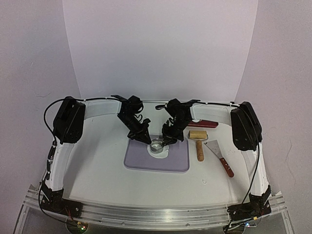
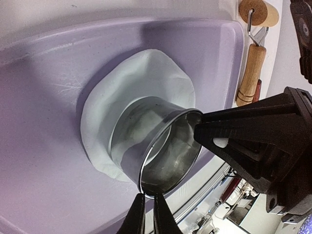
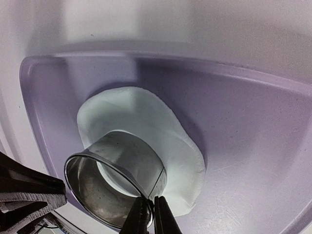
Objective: Roll out the dumpling wrappers from the dough
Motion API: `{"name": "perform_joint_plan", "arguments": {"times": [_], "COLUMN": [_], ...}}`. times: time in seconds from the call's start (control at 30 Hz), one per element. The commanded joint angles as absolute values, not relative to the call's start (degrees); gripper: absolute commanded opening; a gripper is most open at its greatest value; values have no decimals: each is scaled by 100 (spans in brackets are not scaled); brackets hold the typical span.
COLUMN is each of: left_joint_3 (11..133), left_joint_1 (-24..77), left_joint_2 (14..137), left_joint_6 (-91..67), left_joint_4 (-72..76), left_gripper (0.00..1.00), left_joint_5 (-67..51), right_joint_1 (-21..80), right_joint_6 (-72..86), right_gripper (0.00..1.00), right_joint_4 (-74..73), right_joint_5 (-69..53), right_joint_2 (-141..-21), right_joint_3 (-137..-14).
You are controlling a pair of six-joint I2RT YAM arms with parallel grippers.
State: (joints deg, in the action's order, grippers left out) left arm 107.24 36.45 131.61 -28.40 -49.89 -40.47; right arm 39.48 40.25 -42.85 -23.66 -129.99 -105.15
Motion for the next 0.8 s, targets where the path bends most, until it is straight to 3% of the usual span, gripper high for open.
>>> {"name": "perform_joint_plan", "arguments": {"times": [0.0,0.77], "left_joint_3": [10954,11056], "left_joint_1": [3665,3725], "left_joint_2": [13285,13585], "left_joint_6": [-2790,-2775], "left_joint_4": [-4902,-4979], "left_gripper": [9,8], "left_joint_5": [-4148,-4069], "right_joint_1": [3907,3911], "right_joint_6": [3946,3896], "right_gripper": [9,0], "right_joint_4": [-4394,-4456], "right_joint_5": [-2360,-2431], "right_joint_2": [-13108,-13194], "right_joint_3": [-10707,-10671]}}
